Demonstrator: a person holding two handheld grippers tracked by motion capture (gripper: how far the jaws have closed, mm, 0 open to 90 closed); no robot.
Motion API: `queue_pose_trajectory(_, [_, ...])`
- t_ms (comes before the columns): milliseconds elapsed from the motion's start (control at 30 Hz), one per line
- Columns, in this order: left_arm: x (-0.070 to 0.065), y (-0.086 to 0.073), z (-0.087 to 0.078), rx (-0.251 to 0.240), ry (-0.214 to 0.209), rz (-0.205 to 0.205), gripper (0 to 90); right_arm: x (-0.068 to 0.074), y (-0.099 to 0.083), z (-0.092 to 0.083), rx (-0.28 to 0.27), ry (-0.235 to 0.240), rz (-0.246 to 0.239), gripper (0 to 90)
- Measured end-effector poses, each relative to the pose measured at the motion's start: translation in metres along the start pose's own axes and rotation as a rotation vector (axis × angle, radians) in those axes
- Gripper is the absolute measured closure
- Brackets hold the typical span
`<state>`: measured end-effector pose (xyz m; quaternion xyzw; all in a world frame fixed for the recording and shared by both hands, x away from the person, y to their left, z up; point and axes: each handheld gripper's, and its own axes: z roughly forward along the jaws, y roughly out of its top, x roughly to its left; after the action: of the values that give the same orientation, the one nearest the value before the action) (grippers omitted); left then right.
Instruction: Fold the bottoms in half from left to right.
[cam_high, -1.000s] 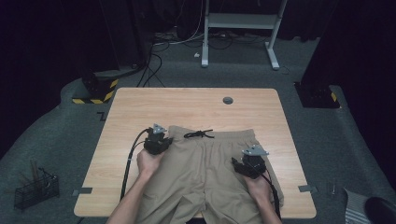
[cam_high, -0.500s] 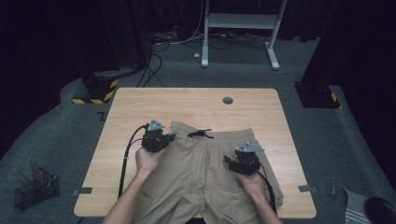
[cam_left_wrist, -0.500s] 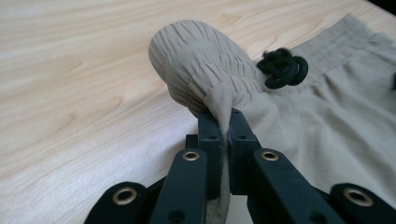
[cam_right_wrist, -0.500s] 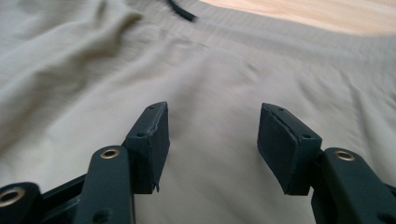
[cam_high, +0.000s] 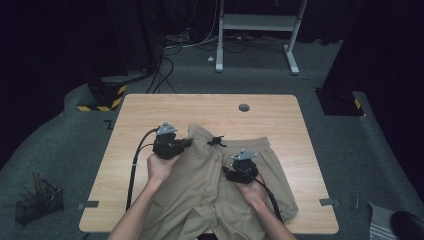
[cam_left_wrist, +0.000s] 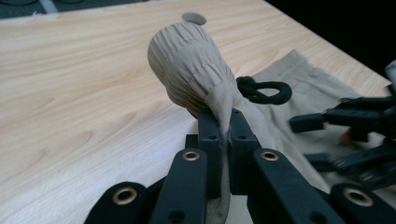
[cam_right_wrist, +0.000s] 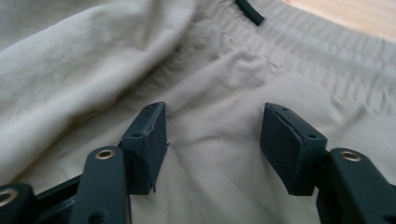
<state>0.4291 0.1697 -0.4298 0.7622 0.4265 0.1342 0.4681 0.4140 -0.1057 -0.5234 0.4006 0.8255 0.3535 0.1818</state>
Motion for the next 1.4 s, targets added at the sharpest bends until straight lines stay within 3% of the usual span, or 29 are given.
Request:
queue_pose_trajectory(100, [-0.006,0.007,0.002,-0.010,-0.023,0.005,87.2,0.007,0.009,0.010,-0.002,-0.005,0.004,40.3])
queue_pose_trajectory(267, [-0.009,0.011,0.006,-0.014,-0.019,0.008,87.2,0.015,0.020,0.021,0.000,0.018,-0.011,39.7])
queue_pose_trajectory(333, [-0.004,0.010,0.006,-0.008,-0.009,0.001,87.2,0.015,0.020,0.013,-0.001,0.045,-0.003,39.4])
queue_pose_trajectory(367, [-0.004,0.010,0.006,-0.008,-0.009,0.001,87.2,0.016,0.018,0.004,-0.013,0.046,-0.023,39.8])
queue_pose_trajectory(433, [0.002,0.010,0.001,-0.015,0.003,-0.011,87.2,0.015,0.013,-0.015,-0.017,0.023,-0.059,40.1])
queue_pose_trajectory(533, [0.004,0.010,0.000,-0.022,0.003,-0.020,87.3,0.009,0.006,-0.027,-0.006,0.025,-0.053,40.0])
queue_pose_trajectory(567, [0.004,0.009,0.001,-0.022,0.001,-0.020,87.3,0.000,-0.002,-0.025,0.025,0.030,-0.039,39.2])
queue_pose_trajectory(667, [0.004,0.009,0.001,-0.026,-0.002,-0.020,87.3,-0.003,-0.007,-0.017,0.051,0.036,-0.024,37.7])
queue_pose_trajectory(700, [0.004,0.009,0.001,-0.029,-0.001,-0.022,87.3,0.002,-0.007,-0.010,0.018,0.027,-0.043,38.5])
queue_pose_trajectory(800, [0.007,0.010,0.000,-0.038,-0.009,-0.045,87.3,0.005,-0.002,-0.004,0.013,0.032,-0.051,38.5])
queue_pose_trajectory(833, [0.009,0.012,0.000,-0.041,-0.011,-0.056,87.2,0.008,0.004,0.005,-0.004,0.026,-0.040,38.4])
queue_pose_trajectory(1033, [0.008,0.022,0.003,-0.053,-0.019,-0.059,87.3,0.021,0.021,0.024,-0.002,0.016,-0.027,38.5])
queue_pose_trajectory(1200, [0.007,0.024,0.006,-0.054,-0.010,-0.062,87.2,0.032,0.033,0.036,-0.001,0.036,-0.044,38.5])
queue_pose_trajectory(1233, [0.008,0.023,0.006,-0.055,-0.004,-0.064,87.2,0.032,0.034,0.028,0.013,0.059,-0.039,38.9])
queue_pose_trajectory(1300, [0.011,0.020,0.005,-0.055,0.000,-0.071,87.2,0.032,0.033,0.022,-0.004,0.061,-0.041,39.4])
queue_pose_trajectory(1400, [0.015,0.016,0.007,-0.050,0.002,-0.086,87.2,0.025,0.023,-0.017,-0.048,0.008,-0.099,39.8])
